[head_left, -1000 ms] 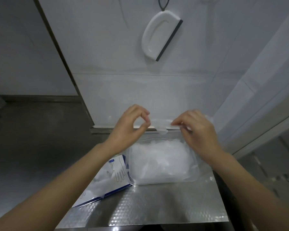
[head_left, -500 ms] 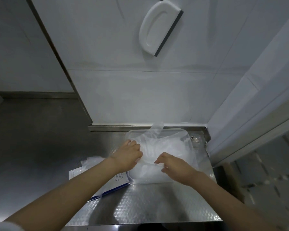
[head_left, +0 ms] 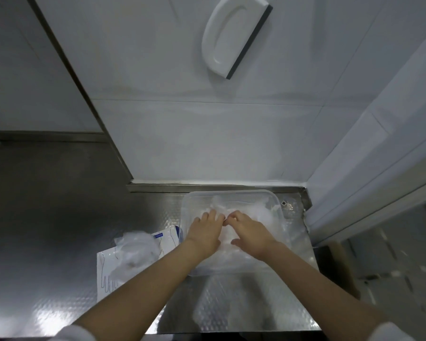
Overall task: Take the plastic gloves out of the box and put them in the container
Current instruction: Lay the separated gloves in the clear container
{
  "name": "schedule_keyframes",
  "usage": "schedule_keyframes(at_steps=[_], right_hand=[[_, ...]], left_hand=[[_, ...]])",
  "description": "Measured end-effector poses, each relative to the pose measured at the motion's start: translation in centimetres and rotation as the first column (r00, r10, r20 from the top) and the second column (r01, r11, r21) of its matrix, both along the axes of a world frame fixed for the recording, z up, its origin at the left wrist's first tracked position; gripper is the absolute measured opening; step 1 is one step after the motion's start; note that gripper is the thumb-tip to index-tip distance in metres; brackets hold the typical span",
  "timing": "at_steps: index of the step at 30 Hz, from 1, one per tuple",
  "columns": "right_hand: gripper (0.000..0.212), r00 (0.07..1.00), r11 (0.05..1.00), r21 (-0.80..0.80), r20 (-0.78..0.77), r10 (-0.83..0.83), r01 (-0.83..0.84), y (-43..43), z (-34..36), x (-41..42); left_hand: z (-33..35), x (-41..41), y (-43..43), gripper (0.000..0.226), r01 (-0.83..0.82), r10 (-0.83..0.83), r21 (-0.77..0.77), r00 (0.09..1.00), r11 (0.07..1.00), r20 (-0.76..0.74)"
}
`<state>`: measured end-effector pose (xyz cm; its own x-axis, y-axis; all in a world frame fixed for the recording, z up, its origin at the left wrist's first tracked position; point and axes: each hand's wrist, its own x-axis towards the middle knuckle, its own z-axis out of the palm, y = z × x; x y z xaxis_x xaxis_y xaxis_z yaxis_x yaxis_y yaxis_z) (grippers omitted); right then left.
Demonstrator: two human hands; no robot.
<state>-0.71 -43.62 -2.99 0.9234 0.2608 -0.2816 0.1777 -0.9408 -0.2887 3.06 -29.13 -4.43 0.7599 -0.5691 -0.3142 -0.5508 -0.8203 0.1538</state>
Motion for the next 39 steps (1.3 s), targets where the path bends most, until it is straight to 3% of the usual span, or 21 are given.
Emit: schedule_keyframes(at_steps=[4, 9, 13, 19, 23, 26, 30, 32, 34, 37, 39], right_hand=[[0.071, 0.993, 0.994, -0.113, -0.116, -0.012, -0.001, 0.0, -2.0, 0.0], [0.075, 0.986, 0.966, -0.257, -0.157, -0.047, 0.005, -1.4, -2.5, 0.5], [0.077, 0.988, 0.959, -0.284, -0.146, -0.050, 0.006, -2.1, -3.0, 0.5], [0.071, 0.976, 0.966, -0.258, -0.207, -0.062, 0.007, -2.2, -2.7, 0.8], [0.040, 0.989, 0.967, -0.250, -0.131, -0.071, 0.036, -1.4, -0.5, 1.1], [0.028, 0.996, 0.976, -0.201, 0.053, -0.073, 0.083, 1.0, 2.0, 0.9], [0.030, 0.963, 0.990, 0.131, 0.253, -0.088, 0.056, 6.0, 4.4, -0.2], [0.031, 0.945, 0.974, 0.222, 0.323, -0.038, -0.037, 8.4, 4.8, -0.7], [0.032, 0.943, 0.965, 0.236, 0.332, 0.030, -0.113, 10.5, 4.5, -1.0], [0.041, 0.966, 0.965, 0.204, 0.230, 0.119, -0.167, 13.5, 3.1, -1.0], [0.048, 0.976, 0.972, 0.157, 0.160, 0.147, -0.173, 15.1, 1.7, -0.7]], left_hand=[[-1.5, -0.1, 0.3, 0.070, 0.054, -0.048, 0.186, 0.998, 0.981, -0.038], [-2.2, 0.1, 0.3, 0.083, 0.107, -0.087, 0.314, 0.993, 0.943, -0.077], [-2.8, 0.1, 0.3, 0.092, 0.128, -0.096, 0.387, 0.990, 0.913, -0.100], [-1.6, -0.3, 0.5, 0.081, 0.152, -0.116, 0.430, 0.987, 0.890, -0.109], [1.2, -0.4, 1.2, 0.044, 0.152, -0.127, 0.350, 0.988, 0.924, -0.092], [4.0, -0.6, 2.4, 0.036, 0.128, -0.135, 0.174, 0.990, 0.976, 0.027], [6.3, -1.1, 6.6, 0.030, 0.005, 0.058, -0.268, 0.972, 0.963, 0.227], [6.5, -1.2, 9.7, 0.023, -0.060, 0.172, -0.373, 0.947, 0.926, 0.272], [5.5, -1.0, 12.9, 0.029, -0.158, 0.278, -0.373, 0.915, 0.914, 0.292], [3.8, -1.6, 16.7, 0.044, -0.392, 0.420, -0.195, 0.898, 0.899, 0.133], [2.0, -2.0, 18.5, 0.052, -0.446, 0.449, -0.066, 0.893, 0.893, 0.034]])
